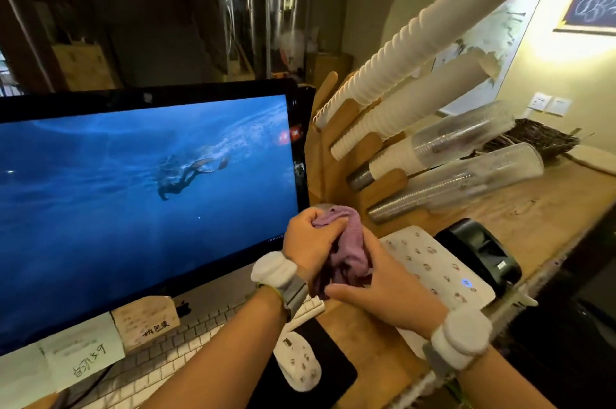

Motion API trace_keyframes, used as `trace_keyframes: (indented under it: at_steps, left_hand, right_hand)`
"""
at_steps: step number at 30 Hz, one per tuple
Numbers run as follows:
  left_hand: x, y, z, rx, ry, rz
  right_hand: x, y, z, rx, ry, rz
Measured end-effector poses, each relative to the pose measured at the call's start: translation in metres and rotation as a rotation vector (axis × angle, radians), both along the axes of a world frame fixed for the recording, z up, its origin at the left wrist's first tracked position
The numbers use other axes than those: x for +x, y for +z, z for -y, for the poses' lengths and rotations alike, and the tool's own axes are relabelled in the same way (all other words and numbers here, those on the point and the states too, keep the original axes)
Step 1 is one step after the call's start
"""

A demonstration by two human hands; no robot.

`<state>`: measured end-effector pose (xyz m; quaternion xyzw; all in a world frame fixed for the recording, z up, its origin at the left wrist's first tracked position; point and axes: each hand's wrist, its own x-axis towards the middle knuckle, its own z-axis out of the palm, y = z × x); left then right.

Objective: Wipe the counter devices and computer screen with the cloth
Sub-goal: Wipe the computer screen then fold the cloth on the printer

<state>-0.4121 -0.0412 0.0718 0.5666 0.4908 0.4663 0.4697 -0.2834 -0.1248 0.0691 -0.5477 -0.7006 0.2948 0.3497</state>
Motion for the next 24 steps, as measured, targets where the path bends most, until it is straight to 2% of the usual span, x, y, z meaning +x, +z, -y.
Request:
trace_keyframes:
  at_steps: [2, 4, 7, 11, 13, 15, 19, 24]
  left_hand:
    - [0.008, 0.008, -0.003, 0.028, -0.022, 0.008]
    - [0.015, 0.013, -0.007, 0.017, -0.077, 0.049]
    - [0.026, 0.016, -0.011, -0.06, -0.193, 0.035]
    - [0.044, 0.019, -0.012, -0.076, -0.296, -0.165]
    - [0.066, 0.03, -0.008, -0.06, -0.337, -0.149]
    - [0.083, 0.039, -0.003, -0.067, -0.448, -0.005]
    - [0.111, 0.054, 0.004, -0.114, -0.566, 0.239]
    - [0.133, 0.062, 0.009, -0.125, -0.541, 0.285]
  right_hand:
    - [0.012, 0.001, -0.004, 0.044, -0.118, -0.025]
    - [0.032, 0.005, -0.009, 0.047, -0.277, -0.159]
    - [0.066, 0.021, -0.013, -0.108, -0.367, -0.633]
    - [0.099, 0.043, -0.022, -0.194, -0.304, -1.017]
    - [0.115, 0.053, -0.026, -0.226, -0.252, -1.059]
    - [0.122, 0.061, -0.028, -0.249, -0.222, -1.06]
    - [0.151, 0.072, -0.031, -0.22, -0.23, -0.923]
    - [0.186, 0.076, -0.027, -0.082, -0.208, -0.91]
